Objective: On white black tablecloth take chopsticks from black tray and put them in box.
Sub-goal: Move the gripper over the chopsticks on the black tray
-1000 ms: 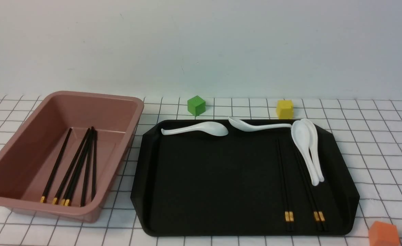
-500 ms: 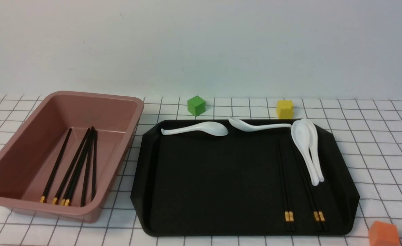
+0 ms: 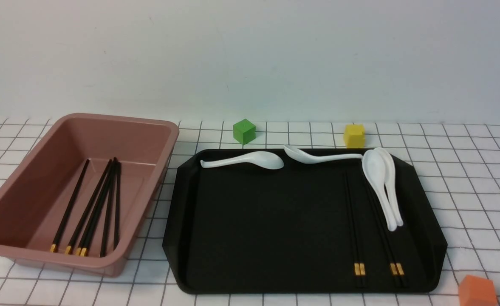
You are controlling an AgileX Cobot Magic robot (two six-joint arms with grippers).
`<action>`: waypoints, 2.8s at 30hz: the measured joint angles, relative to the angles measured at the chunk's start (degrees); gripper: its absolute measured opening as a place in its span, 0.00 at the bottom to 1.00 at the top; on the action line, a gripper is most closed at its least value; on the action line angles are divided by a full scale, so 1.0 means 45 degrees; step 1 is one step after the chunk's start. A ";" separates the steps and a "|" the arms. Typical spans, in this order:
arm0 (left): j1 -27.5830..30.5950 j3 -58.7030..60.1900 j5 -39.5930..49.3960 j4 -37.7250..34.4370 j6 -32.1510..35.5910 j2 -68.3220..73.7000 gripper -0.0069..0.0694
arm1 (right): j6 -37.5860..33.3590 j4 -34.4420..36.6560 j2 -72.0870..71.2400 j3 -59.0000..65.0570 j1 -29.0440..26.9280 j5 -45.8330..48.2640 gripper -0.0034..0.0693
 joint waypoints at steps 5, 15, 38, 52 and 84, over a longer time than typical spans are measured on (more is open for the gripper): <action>0.0000 0.0000 0.0000 0.0000 0.0000 0.0000 0.40 | -0.0010 0.0000 0.0000 0.0000 0.0000 0.0000 0.33; 0.0000 0.0000 0.0000 -0.0011 0.0000 0.0000 0.40 | 0.0506 0.0492 0.0000 0.0000 0.0000 -0.0044 0.35; 0.0000 0.0000 0.0000 0.0001 0.0000 0.0000 0.40 | 0.2366 1.0245 0.0284 -0.1760 0.0000 -0.0840 0.31; 0.0000 0.0000 0.0000 0.0001 0.0000 0.0000 0.40 | -0.0292 0.3305 1.1846 -0.8639 0.0000 0.8014 0.05; 0.0000 0.0000 0.0000 -0.0009 0.0000 0.0000 0.40 | 0.4812 0.0591 2.4182 -1.4556 0.4868 0.4178 0.51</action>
